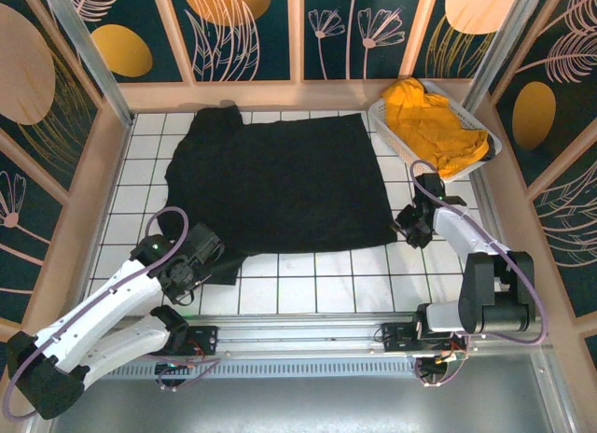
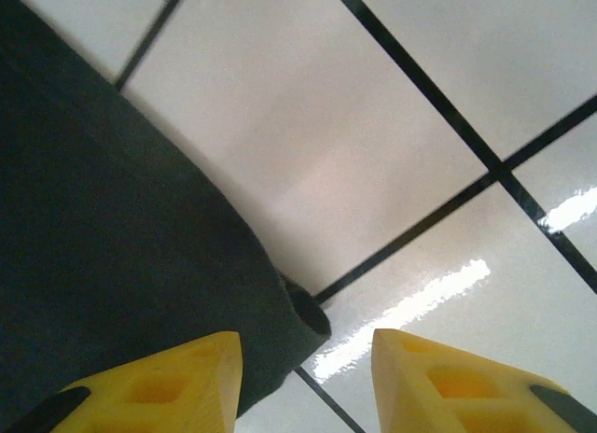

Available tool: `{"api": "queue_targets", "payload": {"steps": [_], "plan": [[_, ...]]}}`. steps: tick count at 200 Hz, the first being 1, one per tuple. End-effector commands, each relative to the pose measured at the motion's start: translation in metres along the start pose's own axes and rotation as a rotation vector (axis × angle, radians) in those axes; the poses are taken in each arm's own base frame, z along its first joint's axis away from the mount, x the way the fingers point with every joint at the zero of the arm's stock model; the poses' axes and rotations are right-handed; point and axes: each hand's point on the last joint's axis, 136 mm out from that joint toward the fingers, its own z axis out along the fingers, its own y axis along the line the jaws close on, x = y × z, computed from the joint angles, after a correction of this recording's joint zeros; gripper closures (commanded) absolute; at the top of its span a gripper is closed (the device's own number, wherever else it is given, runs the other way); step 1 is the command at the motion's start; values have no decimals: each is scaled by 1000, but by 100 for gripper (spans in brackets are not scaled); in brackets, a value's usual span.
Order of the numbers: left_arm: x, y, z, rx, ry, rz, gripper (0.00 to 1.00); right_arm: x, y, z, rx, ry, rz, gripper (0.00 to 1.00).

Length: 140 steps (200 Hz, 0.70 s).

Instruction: Fold and stack the t-shirts

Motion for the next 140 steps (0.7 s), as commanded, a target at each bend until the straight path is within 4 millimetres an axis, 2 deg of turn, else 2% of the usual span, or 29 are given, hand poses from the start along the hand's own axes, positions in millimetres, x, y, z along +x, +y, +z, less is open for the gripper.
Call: {"api": "queue_targets", "payload": {"steps": [1,34,63,104,125,140], "plan": [[-12,16,-10,-54,-63,-38,100,12,-9,3,6,39,31,60],[-14,15,-11,-48,-77,-31,100,15,-3,9,-18,64,32,63],[-16,15,-12,-47,-85,-21,100,26,-1,12,-3,97,14,65],[-15,14,-10,-47,-82,-6,100,37,-2,4,16,112,-47,66],[-15,14,-9,-43,-81,-1,100,45,-3,12,27,138,-68,67],[-14,13,-8,-43,-78,2,100,43,-3,17,32,130,-70,67]]}}
